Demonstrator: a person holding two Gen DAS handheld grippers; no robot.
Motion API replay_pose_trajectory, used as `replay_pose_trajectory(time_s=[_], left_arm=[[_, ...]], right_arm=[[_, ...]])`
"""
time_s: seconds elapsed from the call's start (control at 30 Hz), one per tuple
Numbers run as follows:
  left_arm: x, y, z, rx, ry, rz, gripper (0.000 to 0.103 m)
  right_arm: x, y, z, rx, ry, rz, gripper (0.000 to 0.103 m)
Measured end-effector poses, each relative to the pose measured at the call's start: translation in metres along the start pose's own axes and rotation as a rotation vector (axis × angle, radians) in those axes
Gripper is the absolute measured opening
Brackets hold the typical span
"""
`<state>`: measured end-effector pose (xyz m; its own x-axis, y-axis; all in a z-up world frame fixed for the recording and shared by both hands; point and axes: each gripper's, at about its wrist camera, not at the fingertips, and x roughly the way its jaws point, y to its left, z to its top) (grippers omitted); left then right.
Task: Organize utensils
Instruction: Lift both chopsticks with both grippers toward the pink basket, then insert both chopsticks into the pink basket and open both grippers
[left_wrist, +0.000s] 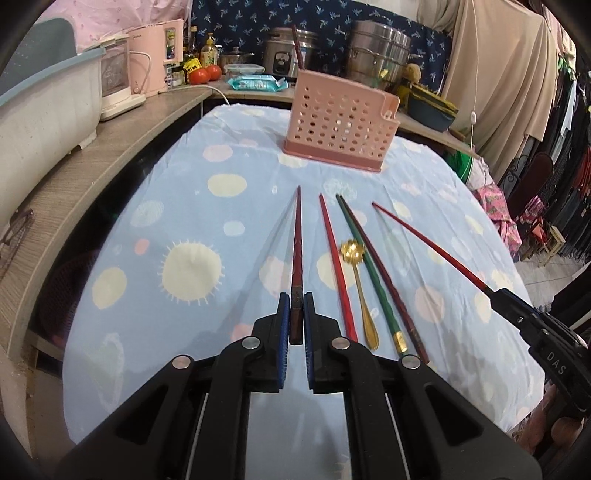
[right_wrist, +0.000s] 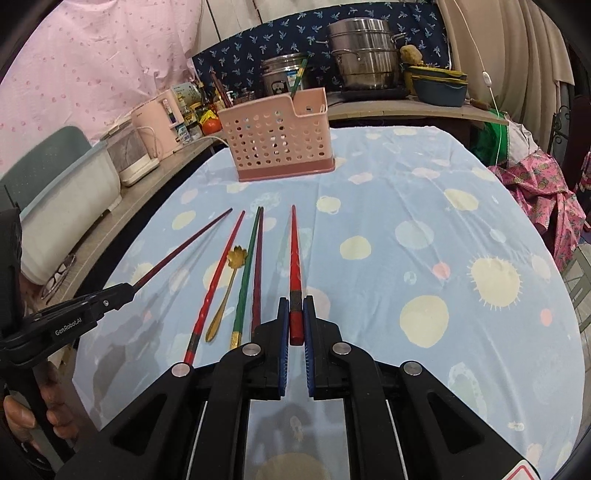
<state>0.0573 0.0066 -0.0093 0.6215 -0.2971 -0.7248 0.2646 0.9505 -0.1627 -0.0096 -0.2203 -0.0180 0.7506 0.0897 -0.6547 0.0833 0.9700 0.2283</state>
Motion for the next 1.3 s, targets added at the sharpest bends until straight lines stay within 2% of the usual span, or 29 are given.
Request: replay_pose_trajectory(time_s=[0.47, 0.77, 1.0, 1.1, 1.3], left_arm=[[-0.031, 0.004, 0.077, -0.019, -0.169, -0.004, 0.007], [-0.032, 0.000, 0.130, -0.026, -0.244, -0.012, 0.007], [-0.036, -0.002, 0.172, -0.034, -0.288, -0.046, 0.007], [-0.043, -0.005, 0.192, -0.028, -0.316, -0.076, 0.007], [-0.059, -0.019, 0.236, 0.003, -0.398, -0.084, 0.007]], right_arm=[[-0.034, -0.009, 0.081, 0.028, -0.194, 0.023, 0.007], [-0.034, -0.015, 0.122, 0.048, -0.262, 0.036, 0.007], [-0.033, -0.019, 0.156, 0.059, -0.299, 0.054, 0.007], [-0.034, -0.021, 0.174, 0.066, -0.327, 0.066, 0.007], [-0.038, -0.019, 0.219, 0.066, -0.408, 0.091, 0.007]])
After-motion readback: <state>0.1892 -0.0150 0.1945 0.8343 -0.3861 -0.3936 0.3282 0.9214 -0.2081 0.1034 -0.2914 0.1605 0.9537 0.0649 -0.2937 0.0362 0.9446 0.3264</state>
